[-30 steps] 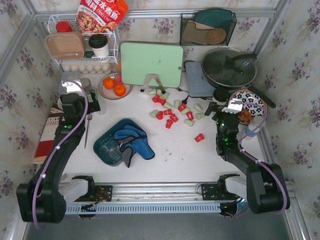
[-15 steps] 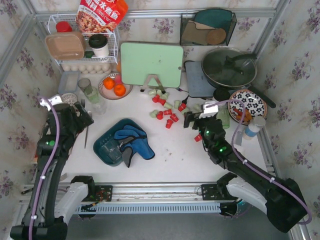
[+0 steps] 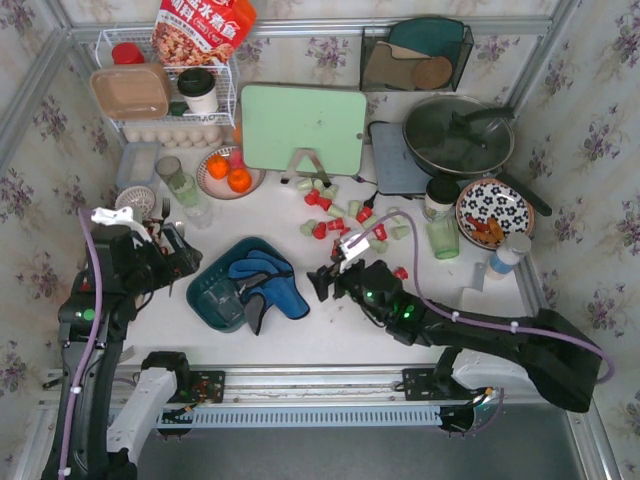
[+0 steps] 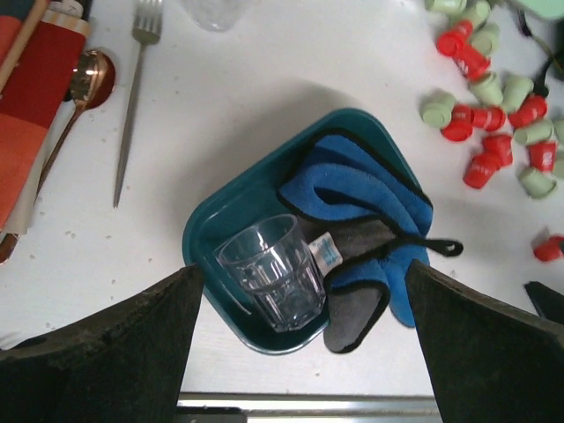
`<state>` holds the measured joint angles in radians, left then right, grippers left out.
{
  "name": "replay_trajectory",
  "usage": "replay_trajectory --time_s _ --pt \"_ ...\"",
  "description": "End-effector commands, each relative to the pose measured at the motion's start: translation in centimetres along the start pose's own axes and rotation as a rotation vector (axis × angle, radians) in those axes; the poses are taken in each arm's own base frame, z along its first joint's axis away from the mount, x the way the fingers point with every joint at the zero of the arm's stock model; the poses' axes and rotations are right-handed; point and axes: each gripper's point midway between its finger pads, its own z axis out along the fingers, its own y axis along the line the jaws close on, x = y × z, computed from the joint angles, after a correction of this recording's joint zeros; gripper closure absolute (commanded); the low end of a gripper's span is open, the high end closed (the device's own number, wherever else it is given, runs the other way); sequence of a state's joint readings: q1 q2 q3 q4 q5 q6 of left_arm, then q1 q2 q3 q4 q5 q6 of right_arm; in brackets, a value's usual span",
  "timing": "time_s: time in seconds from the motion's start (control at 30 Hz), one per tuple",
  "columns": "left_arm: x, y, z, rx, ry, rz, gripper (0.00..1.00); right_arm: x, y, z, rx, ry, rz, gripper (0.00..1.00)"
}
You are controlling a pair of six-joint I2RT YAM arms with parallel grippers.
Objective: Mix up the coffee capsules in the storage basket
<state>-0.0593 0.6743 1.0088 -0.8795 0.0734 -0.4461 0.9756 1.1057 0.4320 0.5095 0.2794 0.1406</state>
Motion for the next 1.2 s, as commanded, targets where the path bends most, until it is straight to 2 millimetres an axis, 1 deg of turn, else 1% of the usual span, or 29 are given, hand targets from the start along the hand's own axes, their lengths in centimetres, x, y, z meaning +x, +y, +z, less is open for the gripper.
replay_trajectory --time_s 0.0,0.07,0.17,0.23,0.27,0.33,0.4,0.53,0.67,0.8,0.87,0.97,1.07,1.13,1.17 --pt "1.2 -0.7 -0.4 0.065 0.082 0.118 0.01 -0.5 4.0 0.9 -0.102 -0.055 0.091 0.23" --pt "1.2 -0.3 0.0 0.05 0.077 0.122 0.01 0.3 5.4 1.4 -0.131 -0.039 0.094 0.23" --pt "1.6 -0.5 0.4 0.073 0.072 0.124 0.01 2.1 7.0 2.3 -0.144 0.008 0.075 0.25" --pt "1.9 -0.3 0.8 0.078 0.059 0.123 0.01 3.5 7.8 2.9 -0.149 0.046 0.061 0.25" --pt "1.9 -0.3 0.8 0.08 0.05 0.126 0.01 4.6 8.2 3.2 -0.15 0.074 0.053 0.25" --pt "1.9 -0.2 0.7 0.08 0.04 0.125 0.01 5.6 8.9 3.6 -0.156 0.104 0.046 0.26" --pt "1.9 -0.3 0.5 0.087 0.027 0.124 0.01 6.6 9.3 3.8 -0.155 0.128 0.035 0.27" --pt "2.1 -0.7 0.4 0.118 0.016 0.11 0.01 8.9 9.5 4.3 -0.14 0.181 0.019 0.29" --pt "2.5 -1.0 0.5 0.136 0.031 0.104 0.01 10.3 10.6 4.5 -0.154 0.223 0.002 0.36" --pt "2.5 -1.0 0.4 0.139 0.029 0.105 0.01 10.1 11.5 4.7 -0.159 0.234 -0.019 0.46" --pt "2.5 -1.0 0.4 0.139 0.028 0.103 0.01 9.8 11.6 4.7 -0.16 0.233 -0.019 0.54" --pt "2.6 -1.0 0.4 0.139 0.031 0.102 0.01 8.8 11.7 4.6 -0.163 0.218 -0.012 0.72" --pt "2.7 -0.9 0.4 0.137 0.034 0.1 0.01 7.4 11.8 4.4 -0.165 0.192 -0.001 0.91" --pt "2.8 -0.9 0.4 0.138 0.034 0.099 0.01 6.3 11.9 4.3 -0.163 0.174 0.005 0.99" --pt "2.7 -0.9 0.4 0.138 0.031 0.1 0.01 5.7 11.8 4.2 -0.157 0.16 0.008 1.0"
